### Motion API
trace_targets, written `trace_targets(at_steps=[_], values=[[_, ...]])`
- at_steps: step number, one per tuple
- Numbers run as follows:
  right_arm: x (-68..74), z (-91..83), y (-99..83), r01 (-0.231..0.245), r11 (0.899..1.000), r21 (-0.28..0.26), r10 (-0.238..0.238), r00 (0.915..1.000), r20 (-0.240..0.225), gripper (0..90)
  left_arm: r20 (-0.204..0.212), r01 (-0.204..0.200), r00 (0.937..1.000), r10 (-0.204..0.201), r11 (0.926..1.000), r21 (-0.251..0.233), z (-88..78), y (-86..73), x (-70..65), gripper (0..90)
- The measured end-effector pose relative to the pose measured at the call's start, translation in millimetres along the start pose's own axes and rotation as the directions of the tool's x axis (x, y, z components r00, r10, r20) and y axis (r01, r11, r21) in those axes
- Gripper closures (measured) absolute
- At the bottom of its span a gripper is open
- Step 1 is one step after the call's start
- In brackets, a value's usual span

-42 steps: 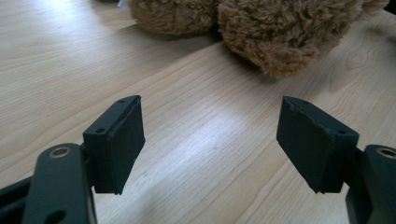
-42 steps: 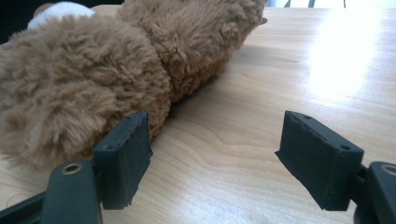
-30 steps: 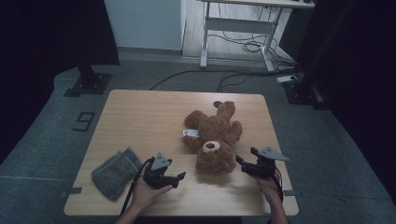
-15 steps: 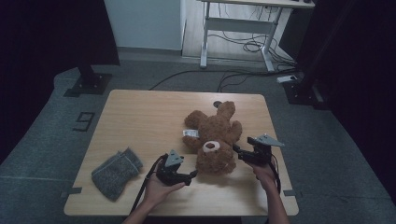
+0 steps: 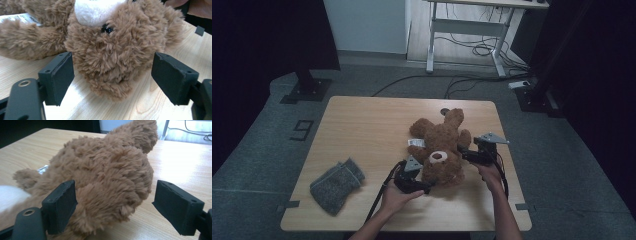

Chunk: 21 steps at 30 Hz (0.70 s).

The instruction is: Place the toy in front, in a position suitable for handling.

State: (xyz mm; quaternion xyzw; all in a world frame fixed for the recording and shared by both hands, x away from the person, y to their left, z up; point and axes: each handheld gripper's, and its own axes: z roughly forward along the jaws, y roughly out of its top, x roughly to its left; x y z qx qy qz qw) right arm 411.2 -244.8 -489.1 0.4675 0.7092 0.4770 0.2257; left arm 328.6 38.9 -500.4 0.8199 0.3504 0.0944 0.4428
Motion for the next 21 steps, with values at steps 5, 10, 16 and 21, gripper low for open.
trace_targets(at_steps=[5,10,16,21], values=[[-4.5,11.6,-1.9,-0.027,0.999,0.035,0.027,0.9995,-0.015,19.5,0.028,0.014,0.9995,-0.015,0.9985,0.053,15.8,-3.8,-1.7,16.3],[-4.7,17.9,-3.5,-0.027,0.999,0.036,0.028,0.9984,-0.048,32.1,0.019,0.019,0.9996,-0.021,0.9959,0.089,29.4,-6.8,-3.7,17.6],[-3.4,18.4,-2.8,-0.005,0.999,0.034,0.008,0.9967,-0.08,53.4,0.01,0.009,0.9999,-0.01,0.9964,0.084,31.5,-7.2,-4.3,28.9],[-1.2,17.5,-2.6,0.019,0.999,0.041,-0.016,0.9972,-0.073,65.0,-0.002,-0.011,0.9999,0.012,0.997,0.076,29.7,-7.1,-4.6,44.2]])
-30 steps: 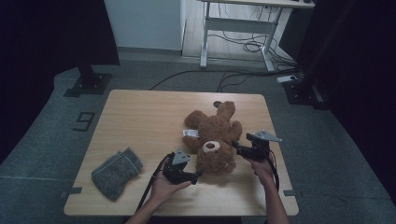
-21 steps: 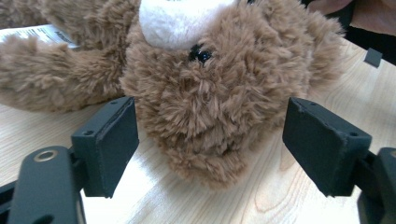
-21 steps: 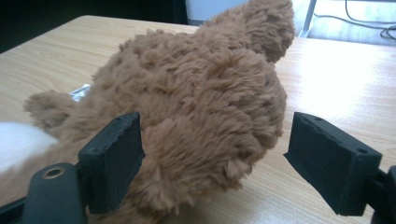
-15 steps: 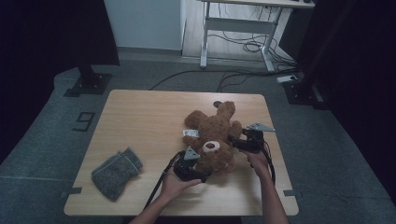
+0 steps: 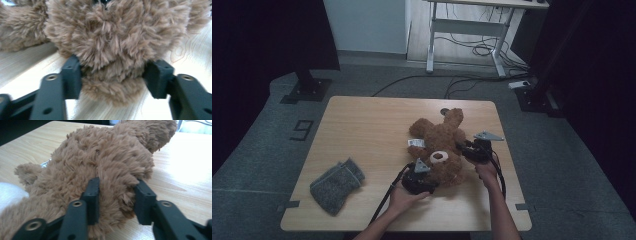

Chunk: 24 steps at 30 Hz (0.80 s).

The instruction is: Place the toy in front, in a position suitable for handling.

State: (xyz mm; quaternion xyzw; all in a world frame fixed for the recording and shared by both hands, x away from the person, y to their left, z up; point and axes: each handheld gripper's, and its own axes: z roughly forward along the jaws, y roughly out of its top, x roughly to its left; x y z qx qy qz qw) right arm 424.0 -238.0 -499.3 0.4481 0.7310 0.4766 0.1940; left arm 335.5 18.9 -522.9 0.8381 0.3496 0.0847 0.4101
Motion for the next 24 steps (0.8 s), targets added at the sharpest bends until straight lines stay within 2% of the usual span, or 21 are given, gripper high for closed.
trace_targets(at_steps=[3,5,9,14,15,16,17,18,19,20,22,24], values=[[4.3,-0.7,0.0,0.04,0.999,-0.011,-0.04,0.9991,0.015,71.4,-0.013,-0.017,0.9998,0.017,0.9997,-0.017,-1.6,-0.5,-1.3,54.2],[8.7,-0.2,1.4,0.049,0.998,-0.024,-0.049,0.9984,0.03,74.8,-0.031,-0.03,0.9991,0.03,0.9992,-0.024,-2.1,-0.2,-3.4,60.8],[16.9,-1.8,5.2,0.083,0.995,-0.046,-0.081,0.996,0.039,76.9,-0.043,-0.035,0.9985,0.033,0.9984,-0.045,-8.6,-0.1,-0.2,65.6],[22.6,-10.4,9.8,0.11,0.989,-0.103,-0.11,0.9939,0.009,78.1,-0.055,-0.049,0.9975,0.044,0.9946,-0.092,-34.5,6.5,11.5,67.7],[26.0,-12.5,12.1,0.115,0.986,-0.121,-0.115,0.9933,0.009,78.2,-0.055,-0.049,0.9975,0.044,0.9946,-0.092,-34.5,6.5,11.5,68.3],[26.0,-12.5,12.1,0.115,0.986,-0.121,-0.115,0.9933,0.009,78.2,-0.061,-0.056,0.9969,0.05,0.9932,-0.102,-41.2,8.6,14.0,68.3],[32.3,-15.6,16.6,0.118,0.982,-0.145,-0.118,0.993,0.01,78.3,-0.069,-0.059,0.9963,0.051,0.9907,-0.123,-53.1,12.3,19.0,69.3],[34.9,-16.8,18.4,0.12,0.98,-0.156,-0.12,0.9927,0.009,78.4,-0.068,-0.057,0.9965,0.048,0.9892,-0.135,-61.4,14.6,23.0,69.6],[39.7,-18.6,21.4,0.123,0.977,-0.172,-0.124,0.9923,0.006,78.5,-0.068,-0.057,0.9965,0.048,0.9892,-0.135,-61.4,14.6,23.0,70.0],[43.8,-20.1,23.5,0.126,0.975,-0.184,-0.128,0.9918,0.004,78.5,-0.057,-0.05,0.9975,0.042,0.9869,-0.154,-72.5,17.0,28.8,70.3],[50.7,-23.0,26.8,0.133,0.97,-0.205,-0.136,0.9907,-0.001,78.5,-0.046,-0.046,0.9982,0.039,0.9834,-0.176,-83.9,18.1,35.4,70.5],[54.5,-25.0,28.3,0.135,0.967,-0.216,-0.14,0.9901,-0.008,78.6,-0.04,-0.048,0.9984,0.041,0.9813,-0.186,-90.5,18.2,39.7,70.6]])
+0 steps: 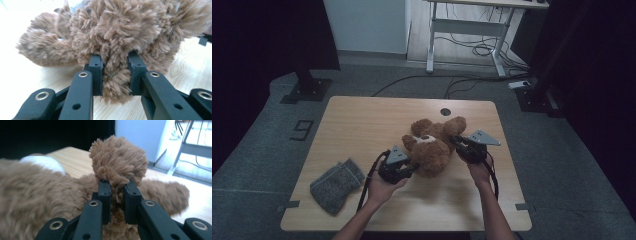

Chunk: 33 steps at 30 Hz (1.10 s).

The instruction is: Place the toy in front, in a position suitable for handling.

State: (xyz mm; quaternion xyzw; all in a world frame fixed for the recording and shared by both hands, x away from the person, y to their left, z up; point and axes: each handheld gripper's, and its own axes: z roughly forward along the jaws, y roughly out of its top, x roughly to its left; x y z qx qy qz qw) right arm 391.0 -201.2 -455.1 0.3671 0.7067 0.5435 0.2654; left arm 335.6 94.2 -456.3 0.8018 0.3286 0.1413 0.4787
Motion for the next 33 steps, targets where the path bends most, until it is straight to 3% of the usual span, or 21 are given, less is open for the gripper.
trace_targets(at_steps=[4,9,20,29,31,33], values=[[17.0,-9.1,6.8,0.015,0.999,-0.049,-0.017,0.9994,-0.03,78.6,0.021,-0.004,0.9998,0.005,0.9993,-0.038,-21.1,0.2,15.2,71.3],[31.9,-17.9,8.0,0.025,0.996,-0.083,-0.03,0.9981,-0.055,78.6,0.028,-0.012,0.9995,0.013,0.9989,-0.045,-31.0,-3.0,25.2,72.4],[60.3,-13.0,-7.8,0.039,0.996,-0.074,-0.047,0.9917,-0.12,79.4,0.041,0.021,0.9989,-0.021,0.9997,-0.008,-39.9,-22.0,51.3,74.9],[79.5,-1.9,-23.2,0.026,0.999,-0.048,-0.035,0.9807,-0.192,79.1,0.05,0.069,0.9961,-0.073,0.995,0.072,-35.8,-47.1,73.2,74.5],[79.6,-1.2,-27.1,0.014,0.999,-0.051,-0.024,0.9795,-0.2,76.6,0.053,0.063,0.9963,-0.067,0.9951,0.076,-36.1,-49.5,73.7,74.6],[78.0,-2.4,-29.5,0.002,0.998,-0.059,-0.014,0.981,-0.194,65.2,0.057,0.061,0.9962,-0.065,0.9953,0.076,-36.8,-50.3,74.1,74.6]])
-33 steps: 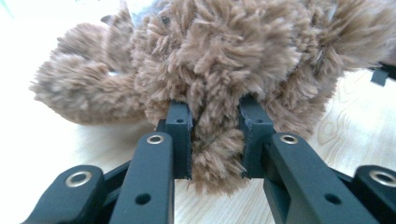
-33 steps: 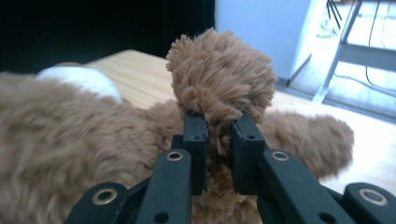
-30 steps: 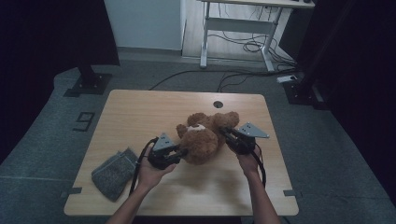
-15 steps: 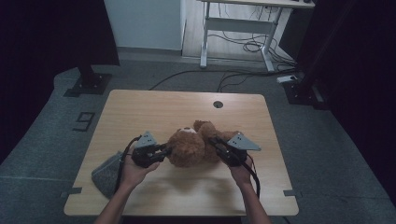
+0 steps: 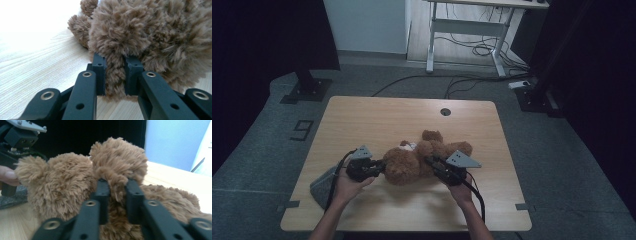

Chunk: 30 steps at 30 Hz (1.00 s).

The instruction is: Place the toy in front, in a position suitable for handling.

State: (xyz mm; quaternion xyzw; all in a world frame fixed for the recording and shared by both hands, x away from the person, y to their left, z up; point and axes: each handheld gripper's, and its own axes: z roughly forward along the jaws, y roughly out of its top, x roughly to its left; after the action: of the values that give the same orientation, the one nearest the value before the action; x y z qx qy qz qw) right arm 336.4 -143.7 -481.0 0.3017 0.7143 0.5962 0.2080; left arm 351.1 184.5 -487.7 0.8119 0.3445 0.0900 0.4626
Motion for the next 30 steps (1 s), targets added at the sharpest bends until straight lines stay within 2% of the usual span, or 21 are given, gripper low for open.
trace_targets(at_steps=[2,5,8,9,10,11,13,18,19,21,22,24,25,26,27,28,29,30], values=[[-3.8,-5.1,0.9,-0.006,1.0,-0.012,0.006,0.9998,0.018,49.0,0.005,0.012,0.9999,-0.012,0.9999,-0.004,-0.7,-0.7,1.6,74.7],[-18.5,-22.3,5.3,-0.06,0.997,-0.05,0.062,0.9974,0.037,33.5,0.012,0.023,0.9997,-0.023,0.9997,-0.008,-1.0,-2.4,3.4,74.8],[-43.0,-40.9,8.7,-0.122,0.991,-0.064,0.127,0.9879,0.089,30.9,0.01,0.02,0.9998,-0.02,0.9997,-0.012,-0.7,-3.5,3.0,74.9],[-43.0,-40.9,8.7,-0.122,0.991,-0.064,0.127,0.9879,0.089,30.9,0.01,0.02,0.9998,-0.02,0.9997,-0.012,-0.7,-3.5,3.0,74.9],[-63.7,-46.8,6.7,-0.165,0.985,-0.039,0.169,0.9704,0.172,29.2,0.008,0.015,0.9999,-0.015,0.9998,-0.012,-0.9,-4.0,2.6,74.9],[-70.4,-47.2,5.0,-0.183,0.983,-0.027,0.185,0.9639,0.191,28.0,0.005,0.013,0.9999,-0.013,0.9998,-0.013,-0.9,-4.3,2.0,74.9],[-86.6,-45.1,-1.5,-0.226,0.974,0.006,0.218,0.9453,0.242,26.2,0.004,0.009,0.9999,-0.009,0.9999,-0.014,-1.0,-5.0,1.4,75.0],[-107.0,-30.2,-12.1,-0.285,0.956,0.072,0.252,0.9201,0.3,14.8,0.005,0.007,1.0,-0.007,0.9999,-0.011,-0.9,-6.4,2.1,75.1],[-110.3,-26.7,-13.6,-0.304,0.949,0.083,0.266,0.9136,0.308,13.5,0.004,0.007,1.0,-0.007,0.9999,-0.011,-0.8,-6.8,2.1,75.1],[-118.4,-19.5,-17.8,-0.364,0.927,0.095,0.322,0.8986,0.298,10.6,0.003,0.006,1.0,-0.006,0.9999,-0.01,-0.7,-7.7,1.6,75.2],[-121.6,-15.7,-20.2,-0.383,0.917,0.109,0.339,0.895,0.29,9.2,0.003,0.006,1.0,-0.006,0.9999,-0.01,-0.6,-8.3,1.3,75.2],[-125.1,-8.8,-25.4,-0.4,0.906,0.136,0.355,0.8954,0.269,9.6,0.005,0.01,0.9999,-0.01,0.9999,-0.01,-0.1,-9.8,1.2,75.3],[-125.1,-8.8,-25.4,-0.4,0.906,0.136,0.355,0.8954,0.269,9.6,0.005,0.01,0.9999,-0.01,0.9999,-0.01,-0.1,-9.8,1.2,75.4],[-127.2,-4.6,-29.4,-0.416,0.897,0.148,0.378,0.8971,0.228,23.2,0.006,0.011,0.9999,-0.011,0.9999,-0.01,0.1,-10.3,1.5,75.4],[-127.7,-4.6,-30.4,-0.413,0.899,0.146,0.386,0.9044,0.182,38.7,0.006,0.019,0.9998,-0.019,0.9997,-0.013,0.3,-10.8,2.0,75.4],[-127.1,-4.6,-30.2,-0.407,0.902,0.142,0.383,0.908,0.169,46.7,0.0,0.022,0.9998,-0.022,0.9997,-0.014,0.4,-10.9,2.2,75.5],[-126.3,-5.2,-28.1,-0.382,0.913,0.142,0.357,0.9179,0.174,54.6,0.003,0.025,0.9997,-0.025,0.9995,-0.021,0.2,-11.0,2.3,75.6],[-125.2,-7.2,-25.4,-0.376,0.918,0.124,0.354,0.9194,0.172,60.7,0.0,0.024,0.9997,-0.024,0.9994,-0.023,0.0,-10.9,2.0,75.7]])
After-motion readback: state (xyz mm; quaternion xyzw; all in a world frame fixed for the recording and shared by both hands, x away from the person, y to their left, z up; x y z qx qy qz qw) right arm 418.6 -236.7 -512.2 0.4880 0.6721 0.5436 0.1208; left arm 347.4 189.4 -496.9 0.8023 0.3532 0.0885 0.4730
